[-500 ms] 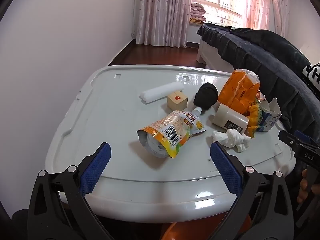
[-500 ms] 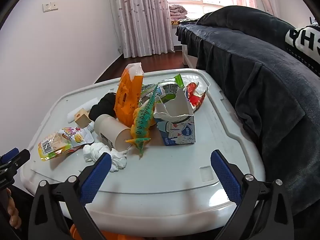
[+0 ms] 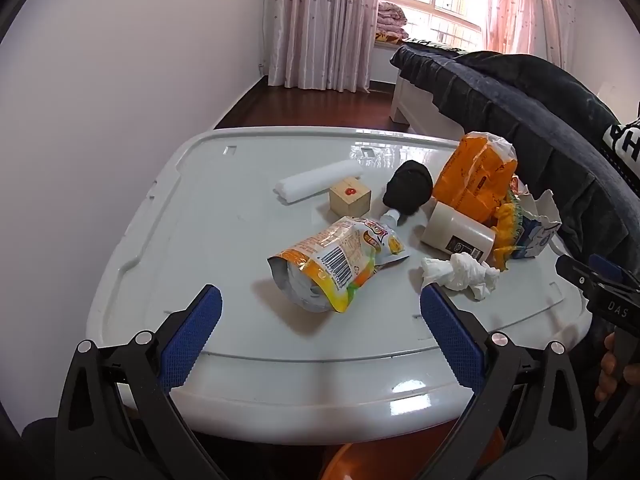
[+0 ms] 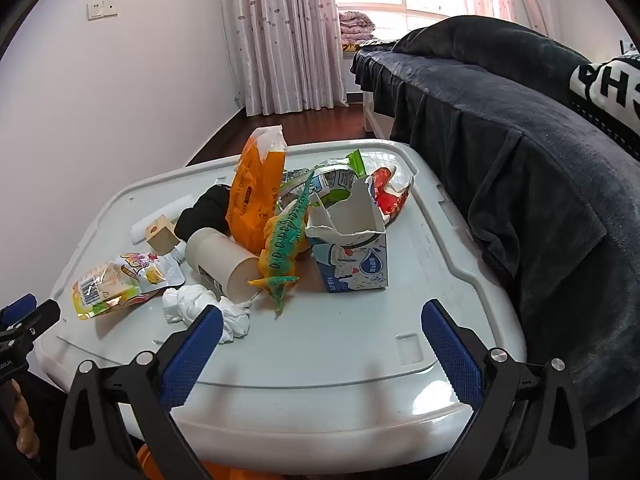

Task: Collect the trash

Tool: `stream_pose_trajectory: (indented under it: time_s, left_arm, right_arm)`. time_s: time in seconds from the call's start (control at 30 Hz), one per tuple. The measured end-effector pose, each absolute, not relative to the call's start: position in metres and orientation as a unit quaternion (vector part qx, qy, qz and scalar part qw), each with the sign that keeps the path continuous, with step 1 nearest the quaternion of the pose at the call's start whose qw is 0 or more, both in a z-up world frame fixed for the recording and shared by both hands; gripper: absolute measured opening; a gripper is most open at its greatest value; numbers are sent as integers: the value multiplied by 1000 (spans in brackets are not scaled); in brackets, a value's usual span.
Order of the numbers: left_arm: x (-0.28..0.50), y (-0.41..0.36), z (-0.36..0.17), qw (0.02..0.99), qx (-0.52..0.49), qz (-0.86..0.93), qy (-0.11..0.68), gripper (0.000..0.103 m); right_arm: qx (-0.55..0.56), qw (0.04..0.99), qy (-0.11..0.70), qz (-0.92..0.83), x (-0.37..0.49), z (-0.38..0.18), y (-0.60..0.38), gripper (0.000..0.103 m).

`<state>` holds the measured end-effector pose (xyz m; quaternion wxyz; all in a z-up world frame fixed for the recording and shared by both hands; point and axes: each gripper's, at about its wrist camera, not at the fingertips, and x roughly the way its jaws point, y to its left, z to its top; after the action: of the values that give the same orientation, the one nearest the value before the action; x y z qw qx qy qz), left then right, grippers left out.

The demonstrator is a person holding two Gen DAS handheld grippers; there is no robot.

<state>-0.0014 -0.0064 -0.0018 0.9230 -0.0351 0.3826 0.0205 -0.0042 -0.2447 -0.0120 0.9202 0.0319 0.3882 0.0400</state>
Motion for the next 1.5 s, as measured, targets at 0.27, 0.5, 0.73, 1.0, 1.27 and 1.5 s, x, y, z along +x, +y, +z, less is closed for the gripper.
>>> stream_pose_trajectory:
  time_s: [0.27,0.5,0.73,1.0,1.27,1.5]
  left_arm:
    - [2,0,-7,917,-56,25,394,97]
    - [4,2,-7,917,-56,25,394,97]
    - [4,2,-6,917,-55,24,395,97]
    - [5,2,-6,917,-56,25,395,97]
    - [5,3,-6,917,-58,24,394,97]
    - [5,3,-6,917,-57,25,393,97]
  right_arm:
    - [30,921,388,37,-6,-11,-244,98]
    - [31,920,390,34,-5,-13,-245,98]
    - [30,919,391,33,-4,-14,-244,98]
    - [30,919,391,33,-4,-15,-244,98]
    - [37,919,391,30,-4,-14,-248,98]
    - [37,919,393,24,-4,-15,-248,98]
